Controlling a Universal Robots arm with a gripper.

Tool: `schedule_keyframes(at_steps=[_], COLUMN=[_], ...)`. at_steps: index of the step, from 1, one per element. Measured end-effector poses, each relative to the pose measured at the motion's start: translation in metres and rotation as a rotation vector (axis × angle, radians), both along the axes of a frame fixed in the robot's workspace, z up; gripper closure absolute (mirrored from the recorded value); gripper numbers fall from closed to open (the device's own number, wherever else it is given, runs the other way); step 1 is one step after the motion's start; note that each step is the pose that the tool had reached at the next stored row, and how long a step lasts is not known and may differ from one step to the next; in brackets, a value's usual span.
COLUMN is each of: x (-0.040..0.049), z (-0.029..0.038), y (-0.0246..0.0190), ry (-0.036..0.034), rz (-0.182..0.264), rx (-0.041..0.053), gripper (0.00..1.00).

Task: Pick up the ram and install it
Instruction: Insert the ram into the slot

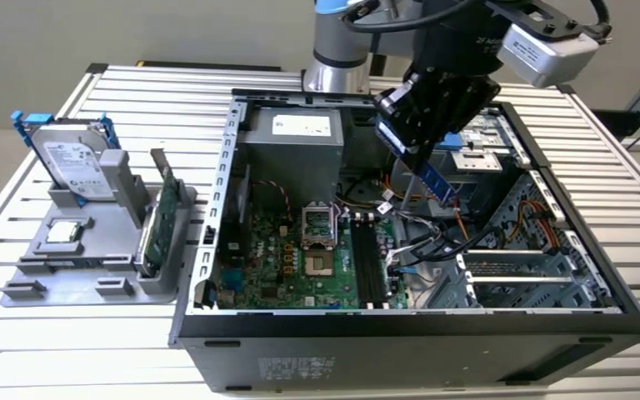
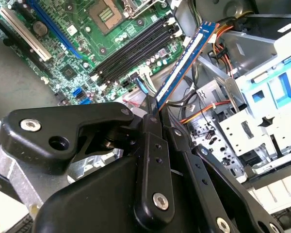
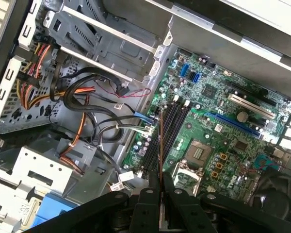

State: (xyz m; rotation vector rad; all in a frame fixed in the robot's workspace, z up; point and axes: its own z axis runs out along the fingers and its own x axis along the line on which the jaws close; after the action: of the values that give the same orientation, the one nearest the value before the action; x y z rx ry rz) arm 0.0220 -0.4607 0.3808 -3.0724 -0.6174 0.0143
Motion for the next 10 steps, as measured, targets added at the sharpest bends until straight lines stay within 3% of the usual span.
schedule_keyframes(at_steps=[10], x=[0.0], z=[0.0], y=[0.0], ry=[0.0], rz=[-0.063], rx=[0.0], gripper=[1.0])
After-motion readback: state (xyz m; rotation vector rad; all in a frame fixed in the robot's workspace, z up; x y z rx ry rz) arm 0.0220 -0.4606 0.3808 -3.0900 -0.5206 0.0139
